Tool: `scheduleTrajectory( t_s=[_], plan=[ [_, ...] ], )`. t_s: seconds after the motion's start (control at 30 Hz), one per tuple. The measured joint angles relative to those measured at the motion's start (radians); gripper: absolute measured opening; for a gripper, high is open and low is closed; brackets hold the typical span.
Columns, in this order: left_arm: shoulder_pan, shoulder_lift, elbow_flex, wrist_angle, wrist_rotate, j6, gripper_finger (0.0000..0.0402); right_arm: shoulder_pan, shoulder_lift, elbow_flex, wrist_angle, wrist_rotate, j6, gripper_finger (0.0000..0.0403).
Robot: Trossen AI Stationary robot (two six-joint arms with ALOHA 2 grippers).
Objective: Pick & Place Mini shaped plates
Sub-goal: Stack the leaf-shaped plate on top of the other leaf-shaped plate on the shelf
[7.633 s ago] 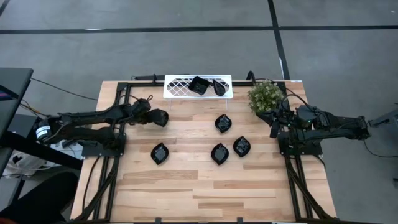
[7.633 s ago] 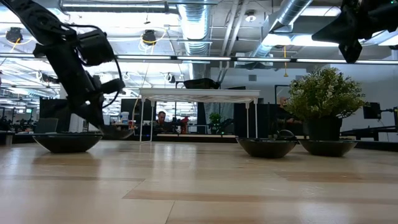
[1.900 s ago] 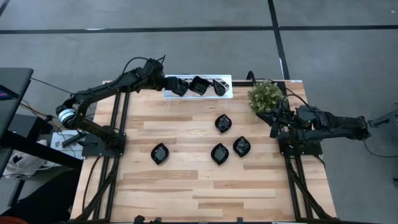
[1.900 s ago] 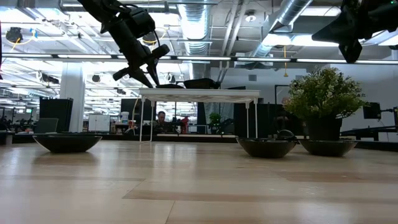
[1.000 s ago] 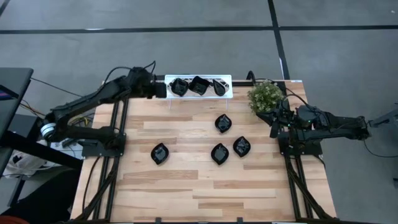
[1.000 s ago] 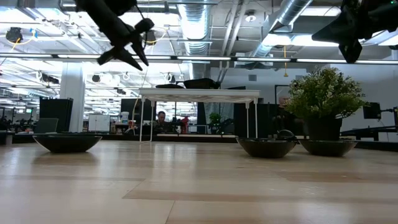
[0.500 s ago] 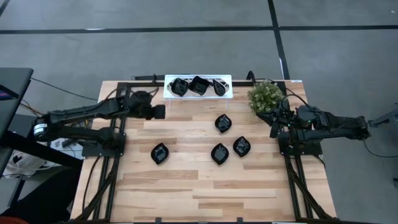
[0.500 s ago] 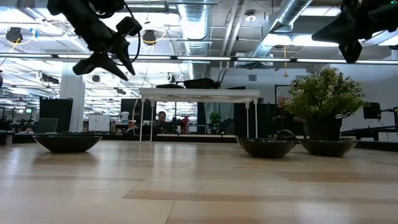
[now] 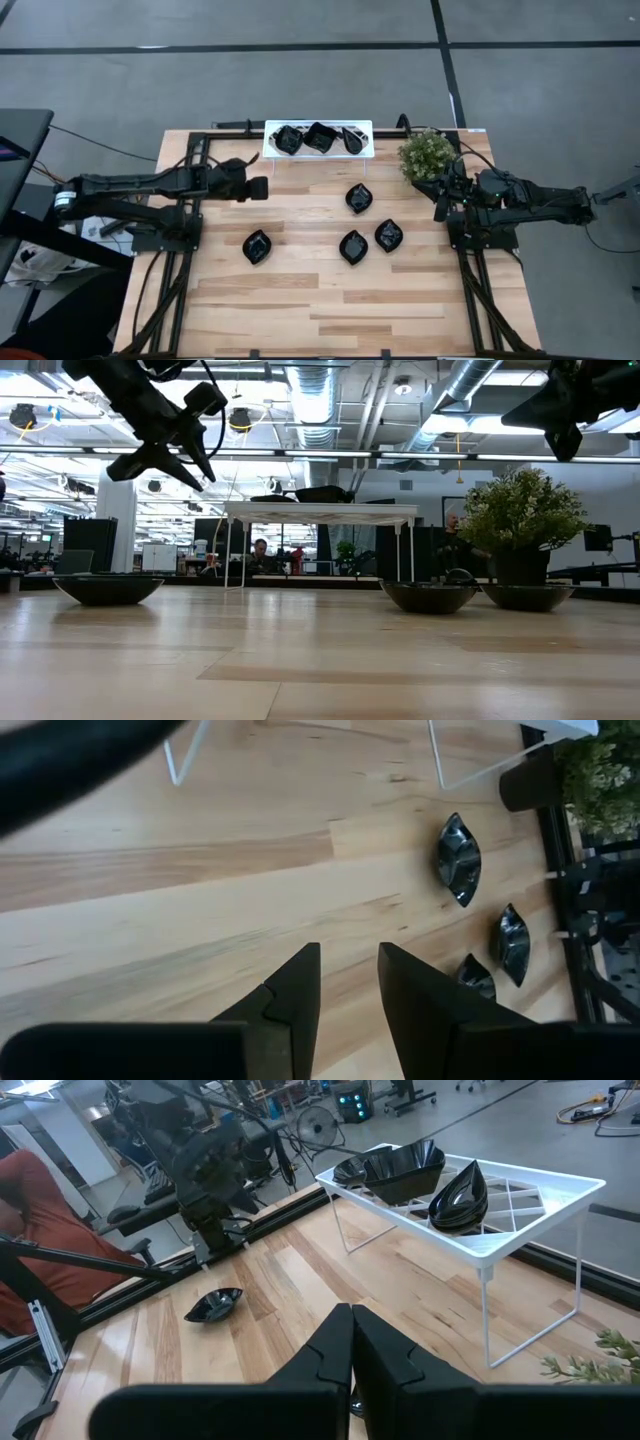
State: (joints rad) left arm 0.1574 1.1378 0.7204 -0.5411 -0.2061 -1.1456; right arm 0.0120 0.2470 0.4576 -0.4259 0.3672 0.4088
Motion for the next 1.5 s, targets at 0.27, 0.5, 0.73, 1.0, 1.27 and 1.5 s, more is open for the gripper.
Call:
scheduleTrajectory(
  t_s=[0.27,0.5,0.73,1.0,1.27,1.5],
  plan=[
    [-0.051,0.000,0.000,0.000,-0.004,-0.049,0.0104,0.000,0.000,0.000,0.000,0.000,0.000,0.0001],
    [-0.114,0.002,0.000,-0.010,0.018,-0.119,0.0104,0.000,0.000,0.000,0.000,0.000,0.000,0.0001],
    [-0.180,0.002,-0.059,-0.031,0.055,-0.265,0.0104,0.000,0.000,0.000,0.000,0.000,0.000,0.0001],
    [-0.290,0.003,-0.203,-0.029,0.153,-0.482,0.0104,0.000,0.000,0.000,0.000,0.000,0.000,0.0001],
    [-0.399,0.002,-0.254,-0.026,0.153,-0.631,0.0104,0.000,0.000,0.000,0.000,0.000,0.000,0.0001],
    [-0.415,0.002,-0.296,-0.029,0.151,-0.673,0.0104,0.000,0.000,0.000,-0.008,0.000,0.000,0.0001]
  ],
)
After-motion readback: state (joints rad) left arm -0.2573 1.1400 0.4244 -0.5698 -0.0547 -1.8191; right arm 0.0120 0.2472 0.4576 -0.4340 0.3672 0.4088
